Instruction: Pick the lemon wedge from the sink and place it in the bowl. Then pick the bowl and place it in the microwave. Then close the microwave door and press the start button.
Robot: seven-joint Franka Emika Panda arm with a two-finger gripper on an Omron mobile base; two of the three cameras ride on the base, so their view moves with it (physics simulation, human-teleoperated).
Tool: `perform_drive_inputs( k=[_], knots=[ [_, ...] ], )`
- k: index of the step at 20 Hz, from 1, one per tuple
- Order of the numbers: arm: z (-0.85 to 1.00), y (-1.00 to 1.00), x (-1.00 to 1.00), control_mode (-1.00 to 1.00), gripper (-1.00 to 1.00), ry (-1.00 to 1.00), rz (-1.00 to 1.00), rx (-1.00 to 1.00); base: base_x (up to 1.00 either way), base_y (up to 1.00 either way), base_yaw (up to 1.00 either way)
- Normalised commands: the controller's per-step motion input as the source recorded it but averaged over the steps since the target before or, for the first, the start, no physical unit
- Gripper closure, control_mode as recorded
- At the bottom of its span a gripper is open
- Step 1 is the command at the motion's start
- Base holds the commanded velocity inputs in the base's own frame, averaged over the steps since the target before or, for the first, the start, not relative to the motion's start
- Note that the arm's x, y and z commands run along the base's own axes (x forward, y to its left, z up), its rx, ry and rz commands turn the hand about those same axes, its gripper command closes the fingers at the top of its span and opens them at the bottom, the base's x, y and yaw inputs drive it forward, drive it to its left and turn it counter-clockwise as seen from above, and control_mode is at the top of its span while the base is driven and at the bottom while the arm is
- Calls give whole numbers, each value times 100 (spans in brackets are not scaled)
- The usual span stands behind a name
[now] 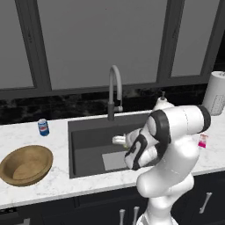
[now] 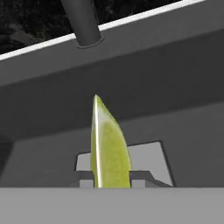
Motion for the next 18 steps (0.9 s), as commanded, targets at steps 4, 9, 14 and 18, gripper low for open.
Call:
perform_drive_inputs(
  k=[4, 9, 14, 18],
  knots=[
    [100, -38, -13, -100, 100, -31, 0, 9, 0, 0, 0],
    [100, -65, -30, -100, 100, -16, -10, 9, 0, 0, 0],
    [100, -60, -60, -100, 100, -9, -14, 8, 0, 0, 0],
    [100, -24, -68, -100, 100, -9, -9, 6, 0, 0, 0]
  ],
)
